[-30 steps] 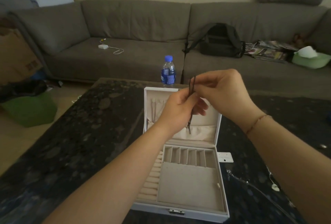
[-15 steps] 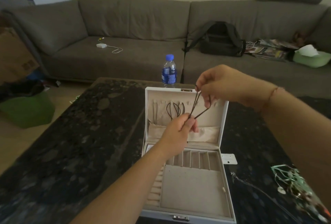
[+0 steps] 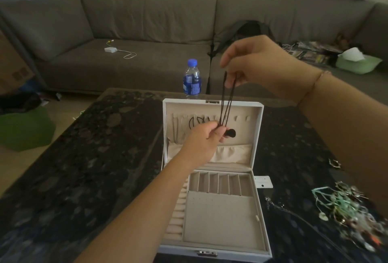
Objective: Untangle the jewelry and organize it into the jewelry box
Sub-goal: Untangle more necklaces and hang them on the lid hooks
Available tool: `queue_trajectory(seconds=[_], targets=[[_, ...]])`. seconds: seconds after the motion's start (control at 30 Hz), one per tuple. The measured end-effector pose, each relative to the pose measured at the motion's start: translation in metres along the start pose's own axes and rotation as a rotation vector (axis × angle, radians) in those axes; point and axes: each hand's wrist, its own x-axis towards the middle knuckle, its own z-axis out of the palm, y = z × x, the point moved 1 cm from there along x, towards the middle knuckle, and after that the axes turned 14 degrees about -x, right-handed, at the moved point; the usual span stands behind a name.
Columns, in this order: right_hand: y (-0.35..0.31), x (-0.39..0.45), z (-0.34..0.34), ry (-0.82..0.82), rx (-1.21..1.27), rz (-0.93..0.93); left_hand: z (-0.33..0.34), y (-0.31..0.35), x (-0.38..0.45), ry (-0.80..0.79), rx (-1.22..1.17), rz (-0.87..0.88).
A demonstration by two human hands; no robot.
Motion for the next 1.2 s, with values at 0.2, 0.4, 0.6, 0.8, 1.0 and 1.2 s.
queue_trajectory(seconds=[0.2,0.4,0.6,0.8,1.0,1.2], targets=[[0.002,-0.014,0.002,-0.150,0.029,-0.051,-0.004,0.032,-0.016,0.040,-0.233,0.102],[0.014,-0.038,0.005,-0.084,0.098,-0.094,-0.003,0.086,-0.028,-0.054,-0.397,0.105],[0.032,-0.072,-0.009,-0.009,0.497,-0.049,-0.005,0.099,-0.048,-0.116,-0.225,0.063],[0.036,-0.094,-0.023,0.026,0.954,0.052,-0.004,0.092,-0.069,-0.061,-0.215,0.025],[0.015,-0.111,-0.024,0.007,1.164,-0.023,0.012,0.101,-0.085,-0.094,-0.523,0.022],[0.019,-0.132,-0.022,0.055,0.824,-0.028,0.014,0.139,-0.096,-0.085,-0.584,0.155]])
